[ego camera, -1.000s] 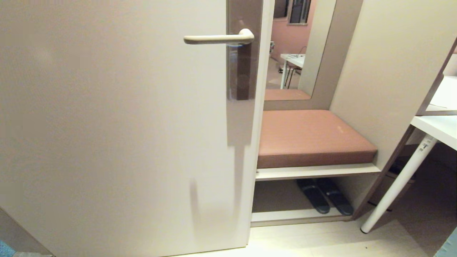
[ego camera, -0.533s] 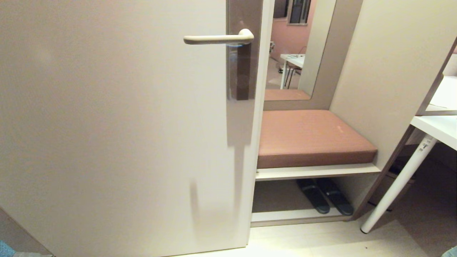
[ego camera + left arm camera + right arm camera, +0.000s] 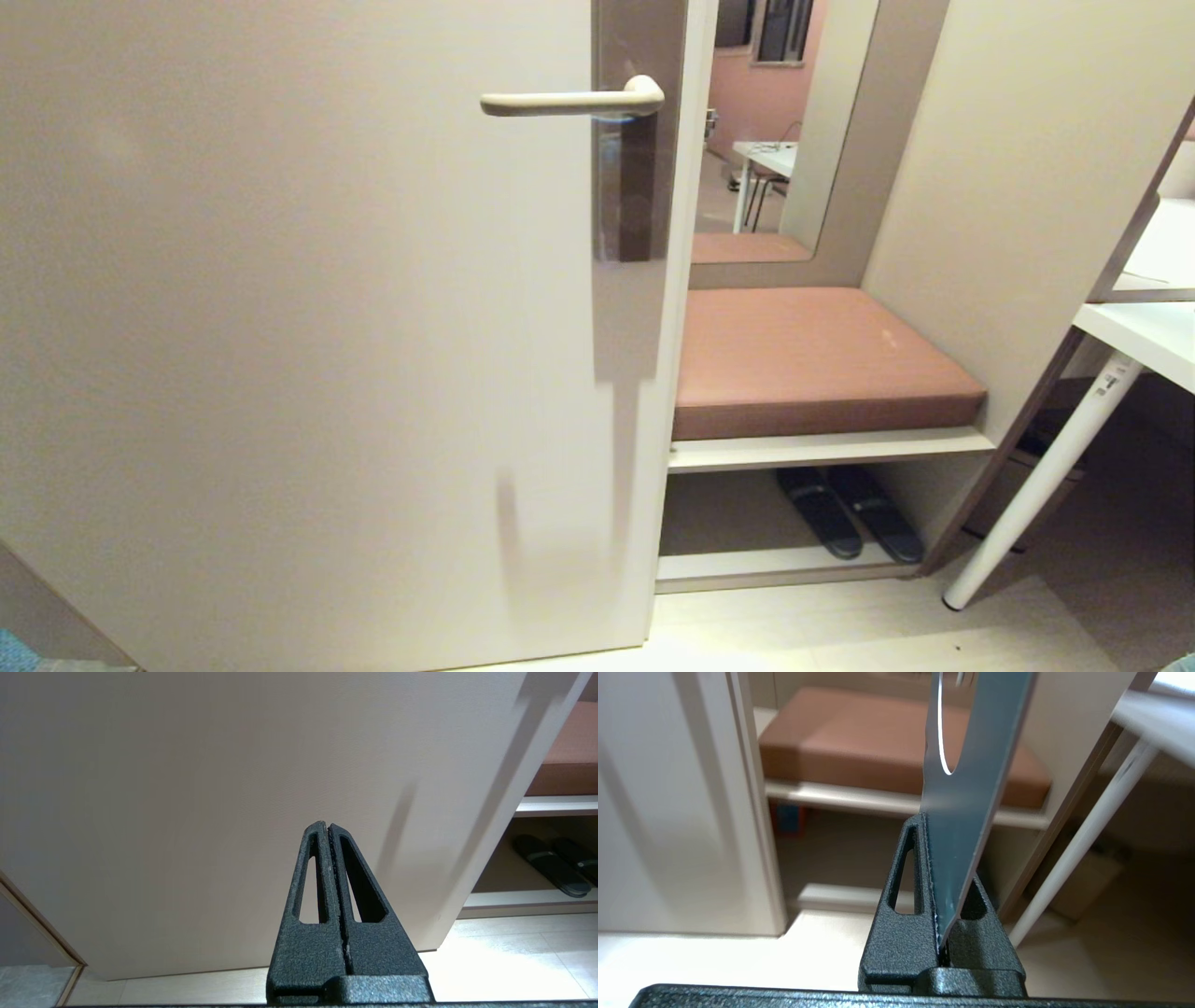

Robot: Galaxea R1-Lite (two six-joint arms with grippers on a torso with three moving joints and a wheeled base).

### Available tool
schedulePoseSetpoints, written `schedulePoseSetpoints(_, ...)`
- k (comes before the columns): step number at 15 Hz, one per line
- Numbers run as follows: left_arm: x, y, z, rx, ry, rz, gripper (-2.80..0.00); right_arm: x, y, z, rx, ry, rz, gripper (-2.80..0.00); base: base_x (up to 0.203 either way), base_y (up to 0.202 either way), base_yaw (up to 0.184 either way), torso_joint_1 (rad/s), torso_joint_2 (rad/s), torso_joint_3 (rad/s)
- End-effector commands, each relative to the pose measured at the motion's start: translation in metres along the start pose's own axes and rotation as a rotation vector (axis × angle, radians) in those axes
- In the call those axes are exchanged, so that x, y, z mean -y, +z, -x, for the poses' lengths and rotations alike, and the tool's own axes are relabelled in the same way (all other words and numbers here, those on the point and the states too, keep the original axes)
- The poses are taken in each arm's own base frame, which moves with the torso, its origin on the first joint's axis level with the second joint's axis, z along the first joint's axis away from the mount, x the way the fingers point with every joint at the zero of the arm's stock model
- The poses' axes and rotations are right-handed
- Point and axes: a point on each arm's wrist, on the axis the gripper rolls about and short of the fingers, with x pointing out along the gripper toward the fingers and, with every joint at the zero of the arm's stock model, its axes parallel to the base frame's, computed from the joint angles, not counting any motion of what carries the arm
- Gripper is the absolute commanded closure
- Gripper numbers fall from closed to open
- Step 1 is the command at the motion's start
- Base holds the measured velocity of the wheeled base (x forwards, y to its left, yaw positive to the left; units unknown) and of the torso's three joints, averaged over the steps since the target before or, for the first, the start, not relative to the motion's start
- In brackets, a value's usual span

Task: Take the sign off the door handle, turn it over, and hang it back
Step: Hand it to the other hand

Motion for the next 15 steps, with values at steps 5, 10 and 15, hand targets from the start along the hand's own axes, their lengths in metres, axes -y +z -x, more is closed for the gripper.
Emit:
schedulePoseSetpoints(5,0.0000,0.0000,0.0000,0.000,0.000,0.000,0.00,0.0000,-0.0008,0.0000,-0.006,-0.002,-0.041,0.00,0.000,0.000,0.000,0.000,0.00,0.000)
schedulePoseSetpoints(10,0.0000,0.0000,0.0000,0.000,0.000,0.000,0.00,0.0000,-0.0009,0.0000,-0.008,-0.002,-0.041,0.00,0.000,0.000,0.000,0.000,0.00,0.000)
schedulePoseSetpoints(15,0.0000,0.0000,0.0000,0.000,0.000,0.001,0.00,0.0000,-0.0009,0.0000,-0.008,-0.002,-0.041,0.00,0.000,0.000,0.000,0.000,0.00,0.000)
